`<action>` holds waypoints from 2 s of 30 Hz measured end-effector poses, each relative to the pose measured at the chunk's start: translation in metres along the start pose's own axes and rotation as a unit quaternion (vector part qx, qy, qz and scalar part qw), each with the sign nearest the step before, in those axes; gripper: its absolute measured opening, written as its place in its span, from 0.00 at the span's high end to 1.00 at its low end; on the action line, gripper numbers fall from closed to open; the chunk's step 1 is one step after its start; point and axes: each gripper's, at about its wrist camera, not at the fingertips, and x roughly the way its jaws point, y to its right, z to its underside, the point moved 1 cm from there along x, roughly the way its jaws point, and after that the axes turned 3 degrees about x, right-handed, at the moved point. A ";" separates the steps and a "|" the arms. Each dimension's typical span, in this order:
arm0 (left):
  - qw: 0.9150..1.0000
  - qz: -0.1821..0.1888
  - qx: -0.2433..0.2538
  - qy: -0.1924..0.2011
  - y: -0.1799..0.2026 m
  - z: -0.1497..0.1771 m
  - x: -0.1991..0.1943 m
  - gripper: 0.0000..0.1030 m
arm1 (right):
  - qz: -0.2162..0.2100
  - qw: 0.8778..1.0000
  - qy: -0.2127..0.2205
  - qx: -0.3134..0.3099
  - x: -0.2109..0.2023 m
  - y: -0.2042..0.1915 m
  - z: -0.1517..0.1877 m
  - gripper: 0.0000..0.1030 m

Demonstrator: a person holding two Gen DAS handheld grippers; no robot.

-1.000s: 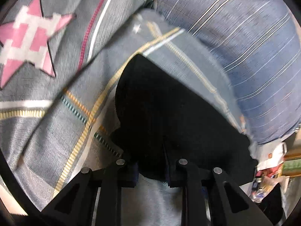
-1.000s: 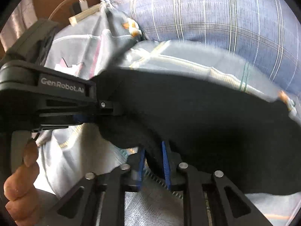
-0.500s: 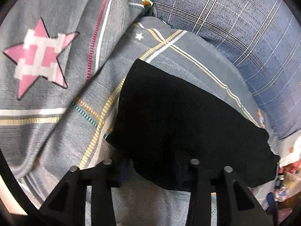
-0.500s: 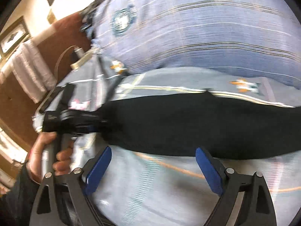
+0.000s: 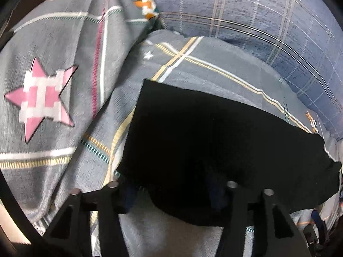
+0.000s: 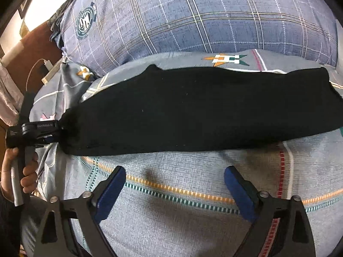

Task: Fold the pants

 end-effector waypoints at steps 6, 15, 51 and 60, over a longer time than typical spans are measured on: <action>0.999 0.005 0.016 0.050 0.005 0.000 -0.024 0.82 | 0.024 0.999 -0.004 -0.032 -0.001 -0.010 0.006 0.02; 1.000 -0.024 -0.001 0.008 -0.007 0.002 -0.014 0.60 | -0.039 0.996 0.033 0.071 -0.070 0.058 -0.059 0.02; 0.873 0.075 0.465 0.124 0.441 0.134 -0.019 0.29 | -0.180 0.880 0.013 0.439 -0.069 0.333 -0.053 0.17; 0.871 0.036 0.470 0.139 0.440 0.136 -0.019 0.85 | -0.181 0.877 0.003 0.446 -0.061 0.332 -0.055 0.17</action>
